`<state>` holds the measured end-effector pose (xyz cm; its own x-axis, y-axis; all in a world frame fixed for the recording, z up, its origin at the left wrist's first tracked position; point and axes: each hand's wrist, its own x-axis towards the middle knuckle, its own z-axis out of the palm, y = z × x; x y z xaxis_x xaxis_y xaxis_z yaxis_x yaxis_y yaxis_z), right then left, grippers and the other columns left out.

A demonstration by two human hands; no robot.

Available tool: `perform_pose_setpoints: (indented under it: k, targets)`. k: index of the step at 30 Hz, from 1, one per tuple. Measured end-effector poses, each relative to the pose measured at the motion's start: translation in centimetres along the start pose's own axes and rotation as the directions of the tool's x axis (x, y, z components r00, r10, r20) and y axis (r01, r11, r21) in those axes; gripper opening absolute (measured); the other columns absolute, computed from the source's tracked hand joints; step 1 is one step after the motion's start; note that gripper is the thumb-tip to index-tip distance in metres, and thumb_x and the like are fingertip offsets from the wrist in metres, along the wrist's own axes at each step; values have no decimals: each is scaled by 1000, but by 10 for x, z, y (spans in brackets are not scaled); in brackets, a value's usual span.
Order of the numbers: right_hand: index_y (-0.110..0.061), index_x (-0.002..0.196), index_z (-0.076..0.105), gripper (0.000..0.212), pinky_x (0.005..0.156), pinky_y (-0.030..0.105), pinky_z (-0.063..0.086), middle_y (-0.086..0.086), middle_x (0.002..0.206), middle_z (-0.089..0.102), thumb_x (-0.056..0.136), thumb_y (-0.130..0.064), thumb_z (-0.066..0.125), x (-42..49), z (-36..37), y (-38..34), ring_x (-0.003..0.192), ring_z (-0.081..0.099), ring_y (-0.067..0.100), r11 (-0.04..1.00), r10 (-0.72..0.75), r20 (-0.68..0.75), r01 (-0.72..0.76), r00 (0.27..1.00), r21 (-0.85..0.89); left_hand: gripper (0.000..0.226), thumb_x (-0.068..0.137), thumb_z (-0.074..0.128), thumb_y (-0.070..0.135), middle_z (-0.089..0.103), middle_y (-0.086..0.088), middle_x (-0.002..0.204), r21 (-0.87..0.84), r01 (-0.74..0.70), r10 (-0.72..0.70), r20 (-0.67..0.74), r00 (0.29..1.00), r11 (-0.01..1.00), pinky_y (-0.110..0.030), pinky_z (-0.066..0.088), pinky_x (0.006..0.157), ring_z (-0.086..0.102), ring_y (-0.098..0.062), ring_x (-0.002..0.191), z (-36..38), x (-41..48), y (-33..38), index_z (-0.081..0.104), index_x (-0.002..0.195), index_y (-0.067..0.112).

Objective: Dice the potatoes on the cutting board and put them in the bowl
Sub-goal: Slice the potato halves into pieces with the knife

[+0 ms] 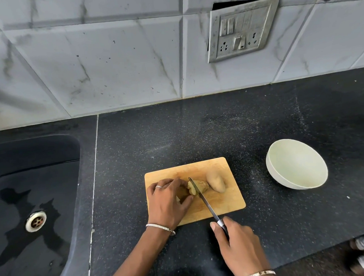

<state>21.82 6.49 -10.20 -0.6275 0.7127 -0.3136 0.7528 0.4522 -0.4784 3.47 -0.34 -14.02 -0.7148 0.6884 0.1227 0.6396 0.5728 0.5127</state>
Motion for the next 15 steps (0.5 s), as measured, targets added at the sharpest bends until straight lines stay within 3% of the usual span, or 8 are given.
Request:
perform_pose_setpoints:
  k: [6, 15]
  targets:
    - [-29, 76, 33, 37, 66, 36, 43, -3, 77, 57, 96, -59, 29, 0, 6, -2, 74, 53, 24, 1000, 22, 45, -22, 999, -11, 36, 73, 66, 56, 65, 23, 101, 13, 17, -18, 34, 999, 1000, -29, 18, 95, 50, -5, 114, -1, 0, -1, 59, 104, 40]
    - [-29, 72, 28, 38, 61, 36, 40, -3, 74, 55, 97, -57, 29, 1, 7, -1, 62, 42, 19, 1000, 21, 21, -21, 1000, -22, 38, 66, 75, 58, 64, 24, 99, 39, 98, -101, 86, 991, 994, -35, 23, 93, 46, -7, 110, -15, 7, -6, 66, 97, 39]
